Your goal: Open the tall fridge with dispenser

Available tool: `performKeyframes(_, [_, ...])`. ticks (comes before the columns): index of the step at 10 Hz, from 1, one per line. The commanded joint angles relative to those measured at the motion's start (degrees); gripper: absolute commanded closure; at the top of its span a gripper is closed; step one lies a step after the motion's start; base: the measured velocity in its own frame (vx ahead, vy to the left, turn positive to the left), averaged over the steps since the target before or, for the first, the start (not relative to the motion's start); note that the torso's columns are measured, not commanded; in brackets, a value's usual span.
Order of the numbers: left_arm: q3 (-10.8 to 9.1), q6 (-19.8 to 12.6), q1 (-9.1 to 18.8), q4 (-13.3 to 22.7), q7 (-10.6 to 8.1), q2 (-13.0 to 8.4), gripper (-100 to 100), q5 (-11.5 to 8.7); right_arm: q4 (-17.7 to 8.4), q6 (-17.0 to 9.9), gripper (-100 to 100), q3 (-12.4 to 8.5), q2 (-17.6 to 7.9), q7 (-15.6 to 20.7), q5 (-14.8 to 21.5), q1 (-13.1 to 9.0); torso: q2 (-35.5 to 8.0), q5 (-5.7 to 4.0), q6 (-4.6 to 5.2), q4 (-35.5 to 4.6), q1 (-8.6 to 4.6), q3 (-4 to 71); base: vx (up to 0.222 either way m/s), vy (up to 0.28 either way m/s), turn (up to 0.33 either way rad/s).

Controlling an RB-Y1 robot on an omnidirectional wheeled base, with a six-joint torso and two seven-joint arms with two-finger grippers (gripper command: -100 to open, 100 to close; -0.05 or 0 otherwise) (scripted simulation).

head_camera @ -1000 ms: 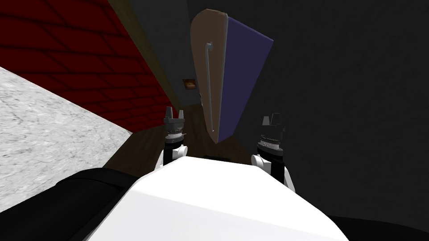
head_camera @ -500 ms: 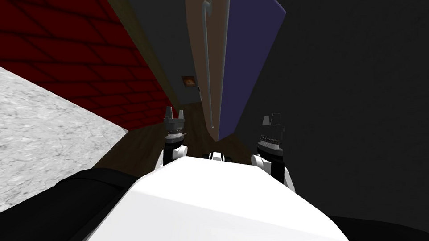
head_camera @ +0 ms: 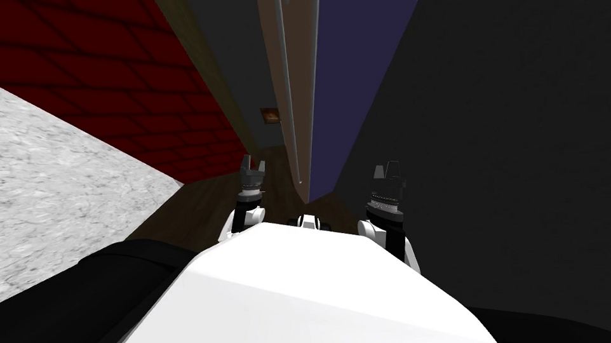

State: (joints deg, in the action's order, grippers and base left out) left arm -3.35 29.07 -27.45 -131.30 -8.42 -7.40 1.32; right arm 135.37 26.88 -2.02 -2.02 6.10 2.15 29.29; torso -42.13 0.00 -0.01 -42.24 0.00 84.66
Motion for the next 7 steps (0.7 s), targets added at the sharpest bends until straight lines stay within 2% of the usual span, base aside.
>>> performKeyframes(1, [-0.87, -2.1, 0.7, 2.8, -0.22, -0.4, -100, -1.5, 0.0, 0.0, 0, 0.0, 0.0, 0.0, 0.0, 0.0, -0.1, 0.0, 0.01, 0.0, -0.01, -0.1, 0.155, -0.175, 0.109])
performKeyframes(7, [-3.49, -6.0, 2.2, 10.0, -1.01, -1.6, -100, -5.2, 0.0, 0.0, 0, 0.0, 0.0, 0.0, 0.0, 0.0, -0.1, 0.01, 0.01, 0.0, 0.06, 0.0, 0.156, -0.164, 0.083])
